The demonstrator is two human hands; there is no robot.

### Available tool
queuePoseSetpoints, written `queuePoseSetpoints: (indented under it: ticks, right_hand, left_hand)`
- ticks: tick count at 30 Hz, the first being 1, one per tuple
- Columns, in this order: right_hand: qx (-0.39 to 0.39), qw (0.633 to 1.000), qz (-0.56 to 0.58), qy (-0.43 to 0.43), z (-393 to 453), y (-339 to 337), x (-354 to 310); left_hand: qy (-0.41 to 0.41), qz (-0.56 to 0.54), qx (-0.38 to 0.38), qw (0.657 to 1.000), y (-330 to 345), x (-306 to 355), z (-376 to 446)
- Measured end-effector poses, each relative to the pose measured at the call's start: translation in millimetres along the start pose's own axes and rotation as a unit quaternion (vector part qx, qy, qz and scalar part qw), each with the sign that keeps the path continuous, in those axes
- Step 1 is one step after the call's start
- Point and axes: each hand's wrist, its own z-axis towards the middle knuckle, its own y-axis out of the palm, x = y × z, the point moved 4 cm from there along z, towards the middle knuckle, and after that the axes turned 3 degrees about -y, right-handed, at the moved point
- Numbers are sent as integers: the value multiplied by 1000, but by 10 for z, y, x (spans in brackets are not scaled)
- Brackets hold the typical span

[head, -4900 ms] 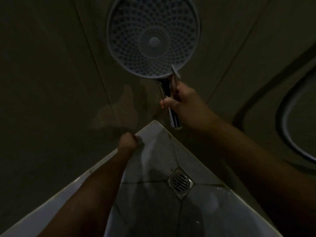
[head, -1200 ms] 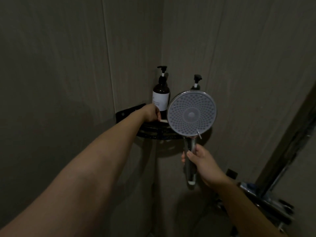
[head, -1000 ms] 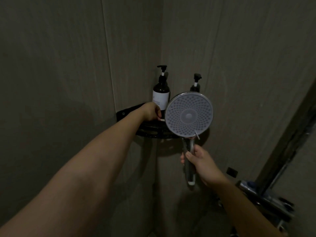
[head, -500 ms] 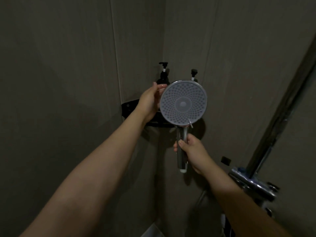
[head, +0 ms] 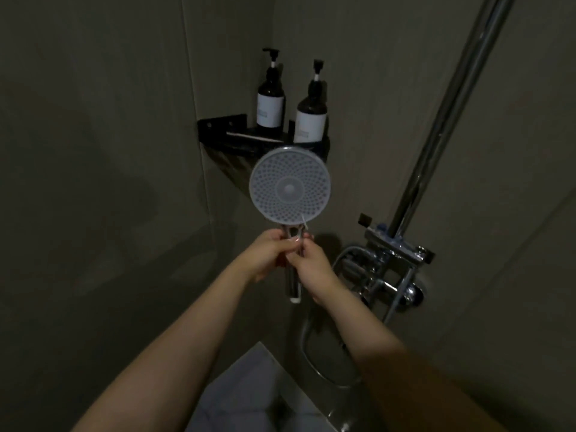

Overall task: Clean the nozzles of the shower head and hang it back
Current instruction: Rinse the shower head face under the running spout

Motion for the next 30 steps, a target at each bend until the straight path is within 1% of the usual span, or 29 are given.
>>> queuePoseSetpoints:
  ticks: [2,3,5,6,8,9,11,13,14,17,20,22,26,28,30]
  right_hand:
    - [-15,996,-83,5,-110,15,131]
    - [-35,991,-129,12,-155,17,201]
    - [-58,973,-219,50,-262,-40,339]
    - [-37,967,-240,76,-312,-125,427]
    - [38,961,-238,138,-411,-365,648]
    - [82,956,-230,162,-468,-493,754]
    - [149,942,-222,201,-590,-703,906]
    - [195,928,-221,229,-668,-859,1005]
    - [203,925,-218,236,-672,-921,1064]
    - [179,926,-217,250,-621,-1001,1163]
    - [151,929,-243,233,-487,-1015,1284]
    - [154,939,-218,216,-387,-1001,1385]
    - [200,959,-82,184,-265,-925,1652]
    - [222,964,-7,148,-240,-889,1780]
    - [219,969,14,110,-226,-878,1894]
  left_hand:
    - [-14,16,24,999,46,-218,-68]
    - [-19,14,38,999,65,-315,-105]
    - [-34,-24,65,997,85,-509,-176]
    - [-49,-57,82,994,81,-593,-219]
    - [-85,-101,112,985,39,-784,-285]
    - [-103,-99,123,982,3,-902,-305]
    - [-136,-53,134,980,-57,-1144,-364]
    - [-163,19,135,977,-98,-1388,-391]
    - [-174,48,130,975,-110,-1498,-391]
    - [-198,112,117,967,-87,-1748,-344]
    - [-207,130,128,961,-55,-1996,-246]
    - [-211,139,147,956,-66,-2205,-175]
    - [-217,150,169,950,-140,-2652,-11]
    - [-230,172,169,943,-201,-2898,76]
    - [-244,208,160,934,-257,-3155,151]
